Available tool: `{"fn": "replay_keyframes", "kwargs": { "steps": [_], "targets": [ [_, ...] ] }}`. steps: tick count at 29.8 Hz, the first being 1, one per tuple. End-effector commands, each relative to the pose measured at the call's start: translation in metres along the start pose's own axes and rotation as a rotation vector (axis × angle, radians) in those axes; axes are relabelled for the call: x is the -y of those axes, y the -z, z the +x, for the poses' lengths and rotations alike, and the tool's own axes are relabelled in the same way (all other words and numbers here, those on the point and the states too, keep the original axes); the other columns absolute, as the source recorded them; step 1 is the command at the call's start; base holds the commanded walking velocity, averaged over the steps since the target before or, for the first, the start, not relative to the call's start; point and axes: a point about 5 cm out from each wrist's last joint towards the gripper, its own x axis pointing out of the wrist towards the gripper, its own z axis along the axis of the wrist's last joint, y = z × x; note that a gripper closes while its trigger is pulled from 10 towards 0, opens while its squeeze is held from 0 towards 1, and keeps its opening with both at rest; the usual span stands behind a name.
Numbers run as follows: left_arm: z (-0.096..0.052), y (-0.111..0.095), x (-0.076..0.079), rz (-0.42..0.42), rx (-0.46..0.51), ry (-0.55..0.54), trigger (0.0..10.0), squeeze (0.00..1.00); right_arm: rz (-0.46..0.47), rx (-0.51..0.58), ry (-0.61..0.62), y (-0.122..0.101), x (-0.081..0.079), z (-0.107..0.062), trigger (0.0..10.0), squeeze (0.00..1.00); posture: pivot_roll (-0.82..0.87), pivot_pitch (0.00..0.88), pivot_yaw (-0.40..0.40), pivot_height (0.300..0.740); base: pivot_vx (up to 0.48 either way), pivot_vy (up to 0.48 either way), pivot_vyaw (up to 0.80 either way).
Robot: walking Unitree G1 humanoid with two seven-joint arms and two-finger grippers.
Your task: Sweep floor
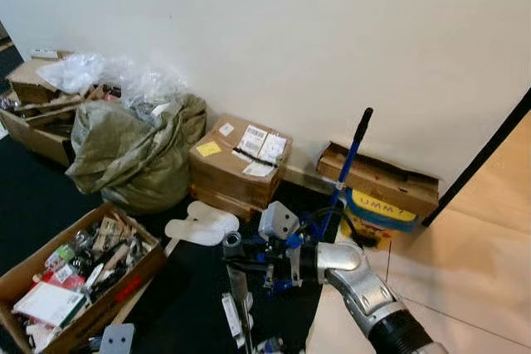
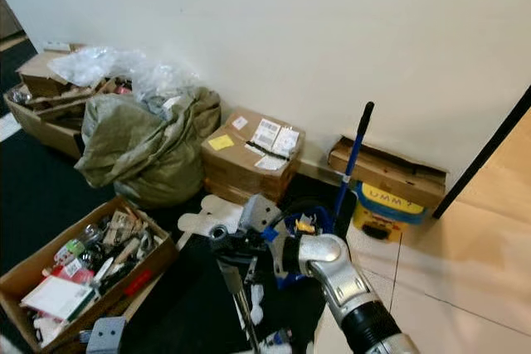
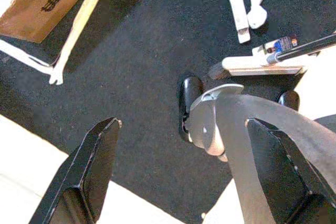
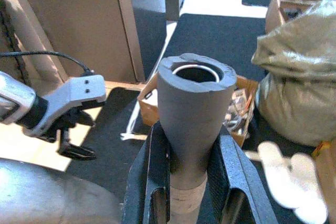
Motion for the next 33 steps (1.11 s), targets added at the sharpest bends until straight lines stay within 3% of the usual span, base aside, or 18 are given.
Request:
{"fn": "replay_keyframes", "kwargs": {
  "steps": [1,5,6,15,17,19,33],
  "targets": [
    [-0.004,0.007,-0.009,0.017,-0.012,-0.011,10.0,0.0,-0.018,-0.037,-0.022,0.008,-0.008,0.005,10.0,0.0,0.05,0.173,-0.02,0.74,0.0,0.0,0.0],
    [-0.007,0.01,-0.014,0.022,-0.009,-0.015,10.0,0.0,-0.076,-0.016,-0.012,0.008,-0.01,0.012,10.0,0.0,0.07,0.201,-0.019,0.74,0.0,0.0,0.0],
    [-0.009,0.013,-0.017,0.034,-0.008,-0.015,10.0,0.0,-0.136,0.064,0.038,0.002,-0.008,0.017,10.0,0.0,0.08,0.205,-0.014,0.74,0.0,0.0,0.0],
    [-0.011,0.016,-0.021,0.048,-0.005,-0.013,10.0,0.0,-0.246,0.152,0.127,-0.01,-0.001,0.022,10.0,0.0,0.08,0.212,-0.01,0.74,0.0,0.0,0.0],
    [-0.011,0.015,-0.022,0.05,0.0,-0.014,10.0,0.0,-0.28,0.157,0.167,-0.015,0.005,0.023,10.0,0.0,0.09,0.216,-0.006,0.74,0.0,0.0,0.0],
    [-0.01,0.01,-0.022,0.057,0.018,-0.009,10.0,0.0,-0.348,0.202,0.3,-0.033,0.025,0.022,10.0,0.0,0.08,0.215,0.005,0.74,0.0,0.0,0.0],
    [-0.007,0.003,-0.019,0.068,0.041,0.007,10.0,0.0,-0.41,0.205,0.39,-0.045,0.044,0.017,10.0,0.0,0.07,0.213,0.007,0.74,0.0,0.0,0.0]
  ]
}}
